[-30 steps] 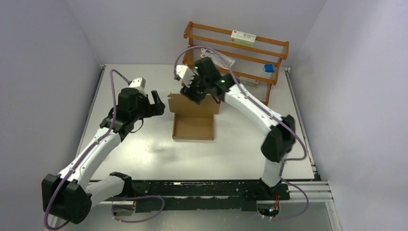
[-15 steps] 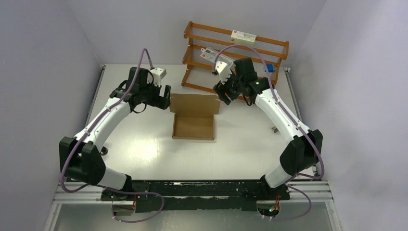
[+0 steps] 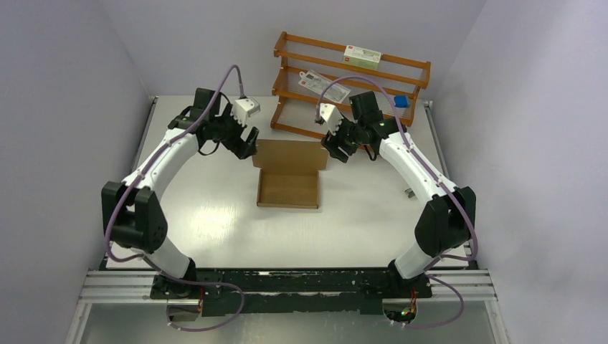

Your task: Fold the paper box

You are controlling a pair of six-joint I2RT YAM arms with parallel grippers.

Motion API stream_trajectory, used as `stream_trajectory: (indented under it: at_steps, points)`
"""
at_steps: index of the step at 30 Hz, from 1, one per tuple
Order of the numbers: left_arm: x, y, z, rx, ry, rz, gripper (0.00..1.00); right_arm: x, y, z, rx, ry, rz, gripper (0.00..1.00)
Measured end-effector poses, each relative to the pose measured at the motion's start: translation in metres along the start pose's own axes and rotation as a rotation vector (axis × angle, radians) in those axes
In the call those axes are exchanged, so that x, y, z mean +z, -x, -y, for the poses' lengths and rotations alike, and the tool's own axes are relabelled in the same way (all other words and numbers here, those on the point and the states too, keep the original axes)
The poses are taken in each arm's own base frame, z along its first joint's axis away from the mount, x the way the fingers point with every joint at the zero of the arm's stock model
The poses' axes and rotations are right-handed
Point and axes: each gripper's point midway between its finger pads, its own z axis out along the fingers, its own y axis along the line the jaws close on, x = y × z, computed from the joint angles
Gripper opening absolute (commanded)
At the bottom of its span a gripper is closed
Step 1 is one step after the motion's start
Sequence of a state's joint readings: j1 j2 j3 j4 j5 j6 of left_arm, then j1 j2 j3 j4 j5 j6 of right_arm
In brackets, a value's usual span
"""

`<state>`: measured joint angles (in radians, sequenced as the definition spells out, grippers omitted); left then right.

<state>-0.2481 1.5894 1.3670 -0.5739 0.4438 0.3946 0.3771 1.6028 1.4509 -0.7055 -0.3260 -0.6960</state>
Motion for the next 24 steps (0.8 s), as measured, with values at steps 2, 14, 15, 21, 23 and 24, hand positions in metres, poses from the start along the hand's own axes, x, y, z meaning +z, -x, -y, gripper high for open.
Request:
stream_trajectory:
  at_steps: [2,14,15,21,23,24]
  points:
    - [0.01,-0.006,0.0,0.028,-0.035,-0.021,0.91,0.003,-0.007,-0.003,-0.014,0.018,-0.005,0.64]
    - [0.028,-0.024,0.01,0.14,-0.18,-0.086,0.59,0.038,-0.006,-0.012,-0.059,0.192,0.034,0.54]
    - [0.028,-0.025,0.01,0.142,-0.187,-0.088,0.56,0.041,-0.007,-0.014,-0.056,0.208,0.032,0.53]
    - [0.032,-0.023,0.013,0.16,-0.232,-0.089,0.45,0.048,-0.006,-0.018,-0.053,0.273,0.03,0.46]
    - [0.033,-0.026,0.015,0.158,-0.244,-0.094,0.42,0.048,-0.004,-0.02,-0.055,0.284,0.035,0.44]
    - [0.033,-0.027,0.016,0.156,-0.249,-0.097,0.41,0.048,-0.004,-0.02,-0.057,0.288,0.037,0.43]
